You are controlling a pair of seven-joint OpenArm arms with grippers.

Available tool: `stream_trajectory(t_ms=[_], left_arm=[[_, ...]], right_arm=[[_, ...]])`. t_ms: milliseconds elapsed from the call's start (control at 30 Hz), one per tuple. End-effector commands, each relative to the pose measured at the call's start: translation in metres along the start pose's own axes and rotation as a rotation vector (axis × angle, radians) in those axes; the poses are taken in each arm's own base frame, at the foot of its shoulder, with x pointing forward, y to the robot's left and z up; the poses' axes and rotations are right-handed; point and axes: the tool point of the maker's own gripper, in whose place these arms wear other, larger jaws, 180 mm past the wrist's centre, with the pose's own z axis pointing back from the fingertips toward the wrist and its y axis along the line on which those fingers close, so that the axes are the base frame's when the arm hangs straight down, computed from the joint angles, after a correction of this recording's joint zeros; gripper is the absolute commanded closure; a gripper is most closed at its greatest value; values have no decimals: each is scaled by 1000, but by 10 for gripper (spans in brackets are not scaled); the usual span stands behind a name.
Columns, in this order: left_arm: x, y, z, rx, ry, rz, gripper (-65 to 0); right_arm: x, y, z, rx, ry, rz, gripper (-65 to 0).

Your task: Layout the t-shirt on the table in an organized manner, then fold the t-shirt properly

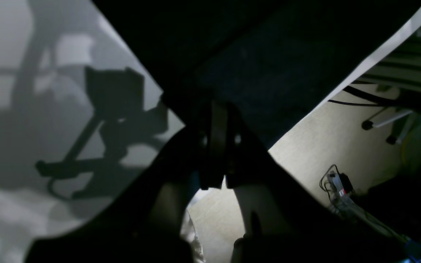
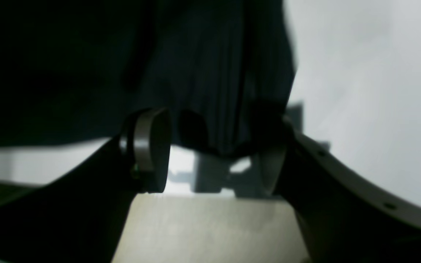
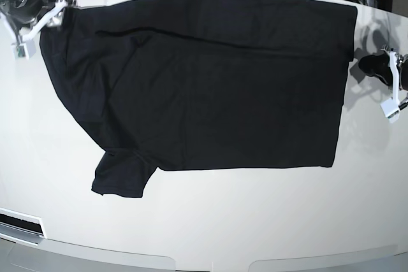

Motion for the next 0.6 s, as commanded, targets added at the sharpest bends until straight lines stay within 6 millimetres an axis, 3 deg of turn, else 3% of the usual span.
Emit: stream_trajectory(t_ms=[0,233,400,567], left_arm=[[15,3,12,6,-53,-11,0],[46,-28,-17,-118,-187,15,0],[54,-47,-42,-167,-216,18,0],[59,-56,-51,-197,-236,25,0]], right_arm=[[9,-4,1,-9,-30,4,-389],[13,-4,-3,4,-36,8,-389],[15,-4,-3,-1,-40,17,-389],[16,-13,-3,-46,-45,7,-390]])
